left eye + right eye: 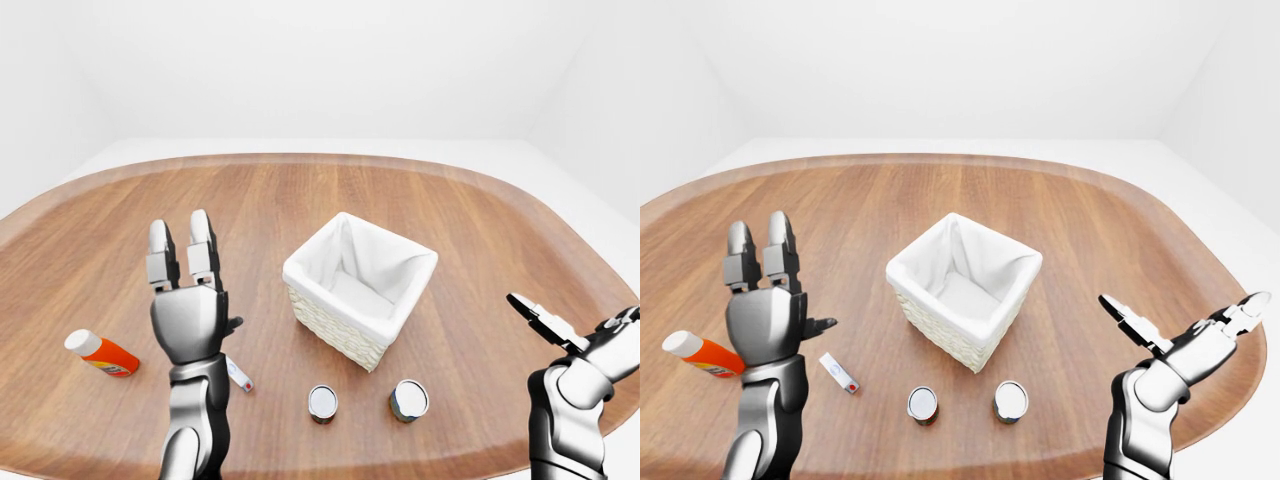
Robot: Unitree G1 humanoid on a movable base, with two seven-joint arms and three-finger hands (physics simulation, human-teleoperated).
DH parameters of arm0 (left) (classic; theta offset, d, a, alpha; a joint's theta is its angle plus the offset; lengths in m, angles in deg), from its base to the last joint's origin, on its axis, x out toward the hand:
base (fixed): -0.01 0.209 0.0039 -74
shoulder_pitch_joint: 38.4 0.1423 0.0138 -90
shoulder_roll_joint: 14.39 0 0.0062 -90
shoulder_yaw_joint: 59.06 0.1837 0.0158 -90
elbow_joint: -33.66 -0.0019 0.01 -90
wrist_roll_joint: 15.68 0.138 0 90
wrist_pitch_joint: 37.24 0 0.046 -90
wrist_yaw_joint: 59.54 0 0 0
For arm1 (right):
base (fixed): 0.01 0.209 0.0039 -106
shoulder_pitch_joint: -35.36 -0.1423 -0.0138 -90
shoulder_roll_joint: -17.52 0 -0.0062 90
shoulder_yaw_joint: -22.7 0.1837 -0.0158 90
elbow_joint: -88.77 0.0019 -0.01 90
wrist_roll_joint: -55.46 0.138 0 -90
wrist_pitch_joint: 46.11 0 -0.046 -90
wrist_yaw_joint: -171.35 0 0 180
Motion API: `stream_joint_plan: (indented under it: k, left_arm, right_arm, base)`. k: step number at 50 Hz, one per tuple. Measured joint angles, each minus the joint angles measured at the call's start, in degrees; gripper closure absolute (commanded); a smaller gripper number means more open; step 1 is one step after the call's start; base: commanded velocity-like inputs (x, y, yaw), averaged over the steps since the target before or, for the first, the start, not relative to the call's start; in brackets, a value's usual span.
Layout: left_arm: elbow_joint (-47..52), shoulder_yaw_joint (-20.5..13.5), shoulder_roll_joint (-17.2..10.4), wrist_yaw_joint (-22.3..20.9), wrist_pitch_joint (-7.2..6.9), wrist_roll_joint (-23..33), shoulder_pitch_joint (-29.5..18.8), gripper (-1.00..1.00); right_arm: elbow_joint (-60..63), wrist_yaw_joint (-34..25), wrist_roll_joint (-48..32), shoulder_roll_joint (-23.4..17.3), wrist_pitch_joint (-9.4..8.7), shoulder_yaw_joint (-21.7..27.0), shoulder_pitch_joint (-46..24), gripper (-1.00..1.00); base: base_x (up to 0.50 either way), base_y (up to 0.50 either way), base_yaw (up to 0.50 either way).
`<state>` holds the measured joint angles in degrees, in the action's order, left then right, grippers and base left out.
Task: Pick up the alphabet soup and the cream cheese box, and put them in the basket.
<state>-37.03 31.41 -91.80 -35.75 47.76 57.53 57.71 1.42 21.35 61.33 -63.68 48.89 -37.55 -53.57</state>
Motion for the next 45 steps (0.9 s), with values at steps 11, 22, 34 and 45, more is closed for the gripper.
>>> stream_joint_plan:
  k: [11, 22, 34, 45]
  left_arm:
    - [-0.2, -0.2, -0.8, -0.1, 0.00, 8.8, 0.3, -1.00]
    - [2.3, -1.4, 0.0, -3.8, 0.00, 7.8, 0.0, -1.00]
    - [3.3, -1.8, 0.2, -5.3, 0.00, 7.3, -0.1, -1.00]
    - [3.4, -1.9, 0.1, -5.9, 0.00, 7.1, 0.2, -1.00]
  right_arm:
    - [0.1, 0.0, 0.0, 0.0, 0.00, 0.1, 0.0, -1.00]
    - [0.5, 0.0, -0.5, 0.1, 0.00, 0.0, 0.0, -1.00]
    - [0.6, 0.0, -0.7, 0.1, 0.00, 0.0, 0.0, -1.00]
    - [0.7, 0.0, -0.7, 0.1, 0.00, 0.0, 0.1, -1.00]
  base:
    - [0.00, 0.00, 0.00]
    - [0.00, 0.00, 0.00]
    - [0.00, 0.00, 0.00]
    - [0.00, 0.00, 0.00]
